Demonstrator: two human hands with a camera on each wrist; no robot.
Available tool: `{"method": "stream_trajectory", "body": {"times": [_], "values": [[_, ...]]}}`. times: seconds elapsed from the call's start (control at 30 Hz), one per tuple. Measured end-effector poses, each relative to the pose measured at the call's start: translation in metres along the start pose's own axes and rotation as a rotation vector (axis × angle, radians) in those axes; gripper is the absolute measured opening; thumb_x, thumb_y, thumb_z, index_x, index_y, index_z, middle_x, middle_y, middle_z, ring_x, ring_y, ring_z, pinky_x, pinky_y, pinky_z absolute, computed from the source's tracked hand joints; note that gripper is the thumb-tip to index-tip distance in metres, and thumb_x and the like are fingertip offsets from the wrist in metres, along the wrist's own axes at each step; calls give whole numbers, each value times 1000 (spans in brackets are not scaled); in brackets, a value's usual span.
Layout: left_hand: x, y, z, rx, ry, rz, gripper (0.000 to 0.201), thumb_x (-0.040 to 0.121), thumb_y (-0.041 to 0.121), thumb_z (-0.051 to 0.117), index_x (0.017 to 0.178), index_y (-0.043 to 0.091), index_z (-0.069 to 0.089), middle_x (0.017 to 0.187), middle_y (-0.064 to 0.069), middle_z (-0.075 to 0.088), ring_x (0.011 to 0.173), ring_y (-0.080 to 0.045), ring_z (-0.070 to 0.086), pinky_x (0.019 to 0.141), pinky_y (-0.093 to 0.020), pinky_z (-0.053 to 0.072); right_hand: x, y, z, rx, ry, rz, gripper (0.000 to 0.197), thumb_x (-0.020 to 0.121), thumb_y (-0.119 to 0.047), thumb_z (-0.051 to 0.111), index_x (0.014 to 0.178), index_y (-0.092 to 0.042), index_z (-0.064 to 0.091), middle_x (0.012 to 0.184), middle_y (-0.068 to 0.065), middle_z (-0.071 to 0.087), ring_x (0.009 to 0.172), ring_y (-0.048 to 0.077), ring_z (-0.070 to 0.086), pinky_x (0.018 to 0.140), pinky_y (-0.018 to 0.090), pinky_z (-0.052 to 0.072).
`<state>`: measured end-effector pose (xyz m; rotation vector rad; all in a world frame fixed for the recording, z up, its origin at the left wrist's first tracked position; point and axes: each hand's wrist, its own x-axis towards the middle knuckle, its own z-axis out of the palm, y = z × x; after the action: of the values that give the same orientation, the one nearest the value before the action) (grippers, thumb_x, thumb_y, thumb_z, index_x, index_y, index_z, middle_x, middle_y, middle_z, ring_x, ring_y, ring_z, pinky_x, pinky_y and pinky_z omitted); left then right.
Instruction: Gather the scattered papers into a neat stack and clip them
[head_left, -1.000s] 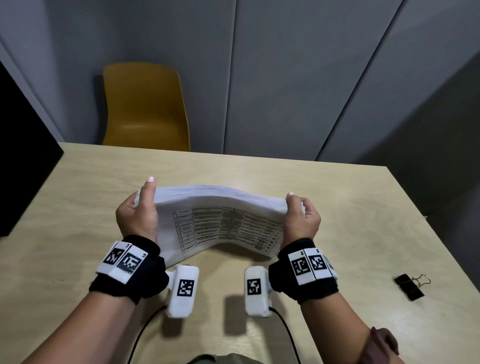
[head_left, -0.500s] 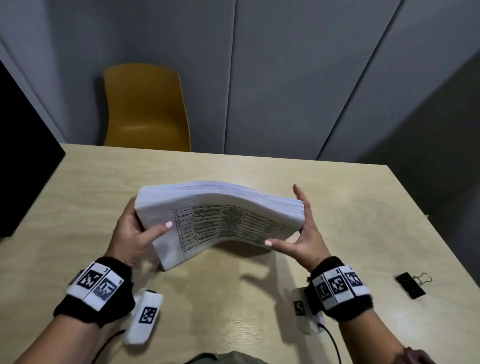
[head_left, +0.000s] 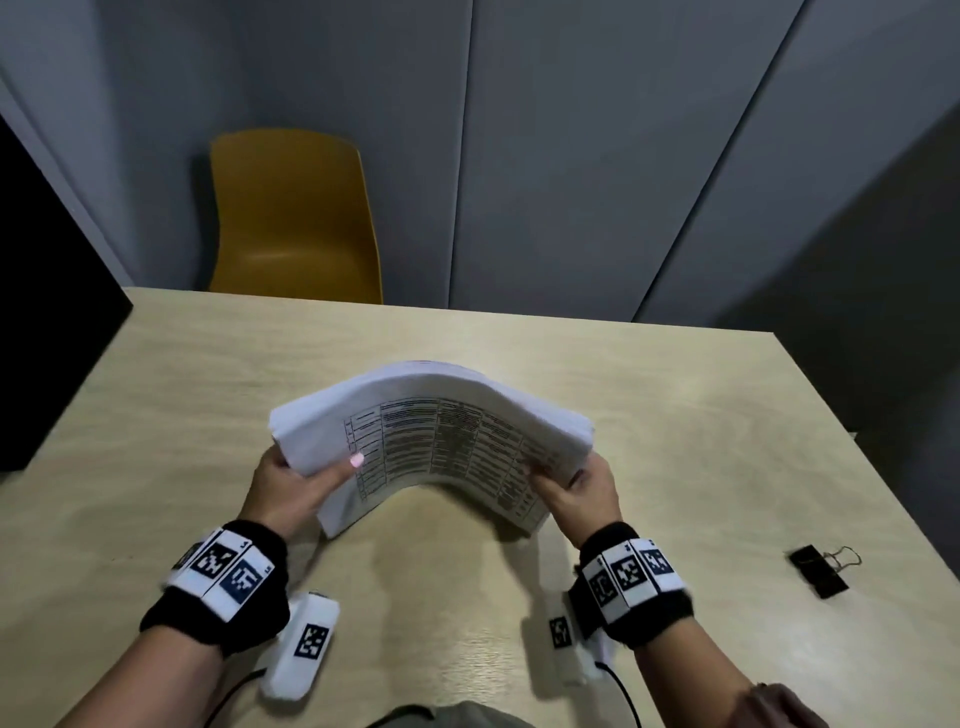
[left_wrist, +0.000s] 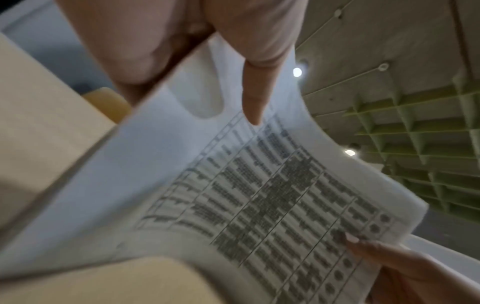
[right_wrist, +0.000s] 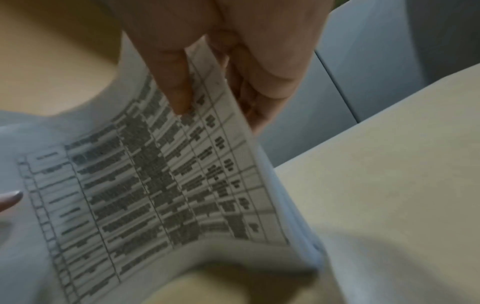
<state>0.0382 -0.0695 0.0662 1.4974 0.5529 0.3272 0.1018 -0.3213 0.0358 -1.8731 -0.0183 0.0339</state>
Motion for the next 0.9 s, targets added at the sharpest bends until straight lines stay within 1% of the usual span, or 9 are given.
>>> {"method": "stream_trajectory", "body": {"times": [0.1,0.2,0.37,0.43,0.53,0.6,0.73,0.83,0.9], "values": [[-5,-9,-1,6,14,-24,21,80,-5,64,100,1,60,85,-5,68,70,-8,63,64,-13,47,-3,7,4,-63,-20,48,24,78,3,68,101,-5,67,93,4,67,83,10,65,84,35,55],[-8,-6,1,-6,10,-6,16,81,-3,63,97,-2,60,67,14,63,60,4,59,48,0,42,-5,6,4,-40,63,-38,14,81,3,64,94,3,68,80,2,65,64,-13,60,69,13,51],[-7,-10,-3,1,-44,-15,26,72,-8,70,82,14,60,61,17,69,50,15,58,48,-2,44,-9,8,1,33,46,23,29,66,-16,72,93,-8,68,91,13,70,84,20,68,80,41,55],[-6,-12,-4,-19,-43,-18,27,73,-10,68,80,15,59,50,26,63,51,14,59,49,-4,45,-10,9,2,30,21,69,25,68,-8,76,87,-21,66,94,14,70,92,29,67,84,46,54],[-3,-11,-2,8,-17,8,21,78,-4,67,76,16,61,49,29,61,52,14,59,61,-9,50,-9,9,4,41,44,71,35,77,2,70,78,-32,64,85,4,70,84,16,68,82,43,54],[-3,-5,3,8,-11,32,16,77,-4,67,78,11,62,47,30,60,50,15,58,55,-4,47,-8,4,5,89,77,55,34,77,3,69,77,-31,66,83,-1,70,79,9,67,79,38,54],[-3,-11,3,20,-65,-15,22,74,-9,68,87,8,62,61,14,69,60,1,64,57,-12,50,-7,6,3,53,46,128,20,75,2,71,89,-12,68,90,10,68,89,27,65,83,42,54],[-4,-23,-1,50,-58,-71,34,75,0,71,105,9,57,99,-7,65,91,-23,60,82,-26,43,-10,13,6,-38,-16,207,24,75,-3,72,77,-26,65,93,10,69,92,28,66,86,47,54],[-8,-22,2,43,-22,-65,29,80,1,66,105,11,56,94,-1,67,94,-21,57,77,-19,43,-12,14,7,-31,24,181,21,78,-3,69,79,-24,67,91,12,69,90,26,65,84,45,54]]}}
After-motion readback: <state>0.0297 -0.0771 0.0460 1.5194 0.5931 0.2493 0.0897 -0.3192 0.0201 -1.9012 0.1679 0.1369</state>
